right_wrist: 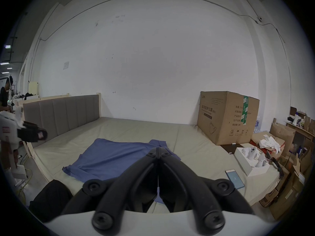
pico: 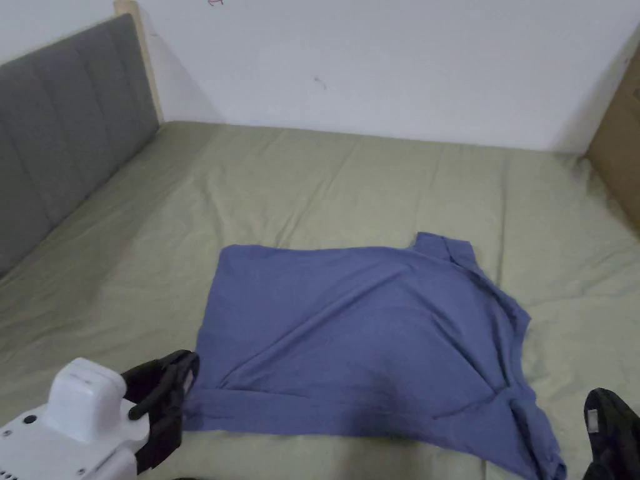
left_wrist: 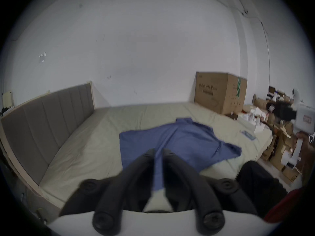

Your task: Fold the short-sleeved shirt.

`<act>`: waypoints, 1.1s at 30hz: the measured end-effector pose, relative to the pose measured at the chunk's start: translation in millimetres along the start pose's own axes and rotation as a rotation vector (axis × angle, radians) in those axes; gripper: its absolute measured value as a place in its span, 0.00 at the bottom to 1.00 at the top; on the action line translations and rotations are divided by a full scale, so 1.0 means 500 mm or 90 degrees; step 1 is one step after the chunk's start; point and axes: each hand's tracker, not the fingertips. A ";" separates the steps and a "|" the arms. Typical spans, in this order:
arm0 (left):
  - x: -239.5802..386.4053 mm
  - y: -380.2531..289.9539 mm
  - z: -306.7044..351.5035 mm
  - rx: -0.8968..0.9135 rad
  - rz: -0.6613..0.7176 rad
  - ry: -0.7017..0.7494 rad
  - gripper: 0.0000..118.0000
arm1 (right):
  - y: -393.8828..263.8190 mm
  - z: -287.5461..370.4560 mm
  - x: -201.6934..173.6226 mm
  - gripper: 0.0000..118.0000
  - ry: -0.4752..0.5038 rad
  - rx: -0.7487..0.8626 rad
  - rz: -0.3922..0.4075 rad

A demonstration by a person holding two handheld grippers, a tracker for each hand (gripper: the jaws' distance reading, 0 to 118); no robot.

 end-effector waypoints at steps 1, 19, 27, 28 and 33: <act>-0.031 -0.008 -0.026 -0.033 0.000 0.003 0.49 | -0.001 -0.003 -0.002 0.00 0.009 -0.004 -0.001; -0.130 -0.231 -0.328 -0.416 0.133 0.036 0.69 | -0.025 -0.071 -0.022 0.00 0.043 -0.072 -0.012; -0.128 -0.192 -0.306 -0.394 0.171 0.050 0.07 | -0.035 -0.097 -0.015 0.00 0.023 -0.107 0.005; -0.119 -0.189 -0.303 -0.390 0.153 0.053 0.07 | -0.046 -0.103 0.001 0.00 0.021 -0.117 0.004; -0.107 -0.177 -0.306 -0.382 0.158 0.029 0.07 | -0.107 -0.189 0.086 0.68 0.023 -0.270 0.005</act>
